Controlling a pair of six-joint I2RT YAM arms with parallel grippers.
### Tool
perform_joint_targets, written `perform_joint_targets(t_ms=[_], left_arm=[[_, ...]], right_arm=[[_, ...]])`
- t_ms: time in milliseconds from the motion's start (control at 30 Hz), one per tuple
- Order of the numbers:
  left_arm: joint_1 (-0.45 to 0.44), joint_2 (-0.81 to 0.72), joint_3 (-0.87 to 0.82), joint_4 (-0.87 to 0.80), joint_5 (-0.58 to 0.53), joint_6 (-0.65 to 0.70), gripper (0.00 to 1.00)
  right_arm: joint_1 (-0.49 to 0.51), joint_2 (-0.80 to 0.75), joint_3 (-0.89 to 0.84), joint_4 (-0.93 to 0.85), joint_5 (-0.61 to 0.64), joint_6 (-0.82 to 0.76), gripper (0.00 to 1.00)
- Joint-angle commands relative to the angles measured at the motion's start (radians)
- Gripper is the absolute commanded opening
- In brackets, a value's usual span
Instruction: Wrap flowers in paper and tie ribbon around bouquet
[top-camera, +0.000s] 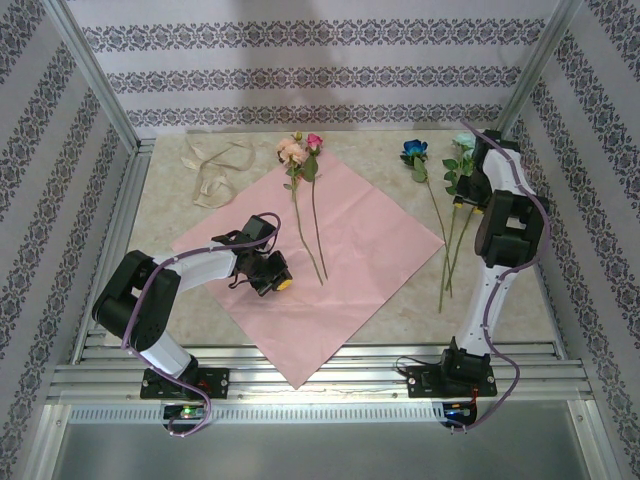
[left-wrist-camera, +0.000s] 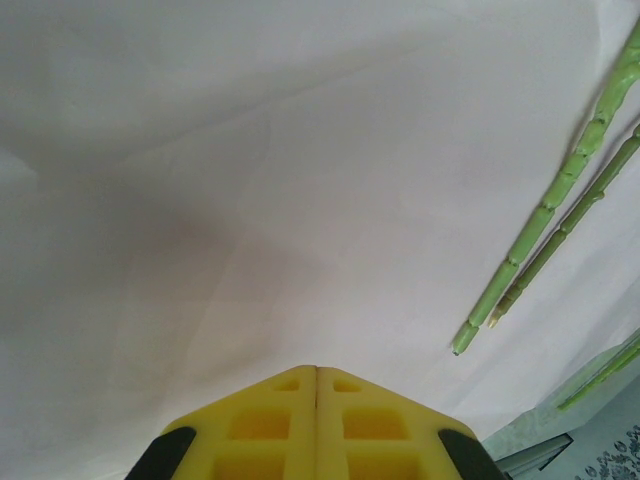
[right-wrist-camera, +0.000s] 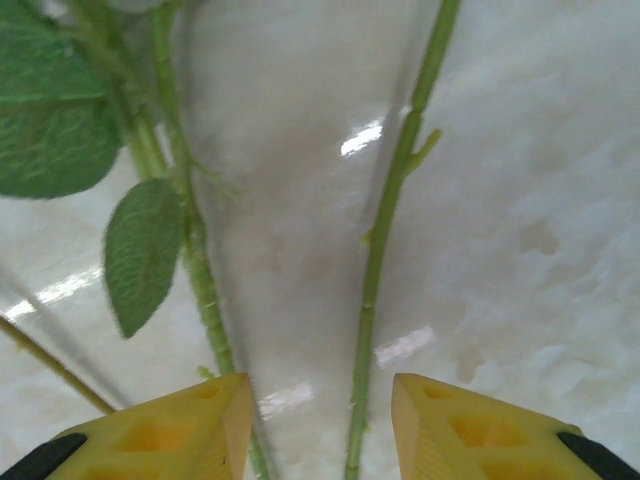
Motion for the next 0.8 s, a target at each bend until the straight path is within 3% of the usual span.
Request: perform_joint_targets(t_ms=[0,367,767], left_arm=[[-0.011,-0.015,0.019,-0.004,0.009,-0.007,0.00],[-0.010,-0.005,0.029,-0.004,0.022,-0.014,0.00],[-0.008,0.010,0.050,-0.025,0.026,-0.007,0.00]], right_arm=[[-0.023,0.041,0.036,-0.049,0.025,-0.018,0.42],[-0.046,0.159,0.122,-0.084,-0.005,-0.055,0.40],[-0.018,0.174,0.142,-0.073,0.035,-0.095,0.03]])
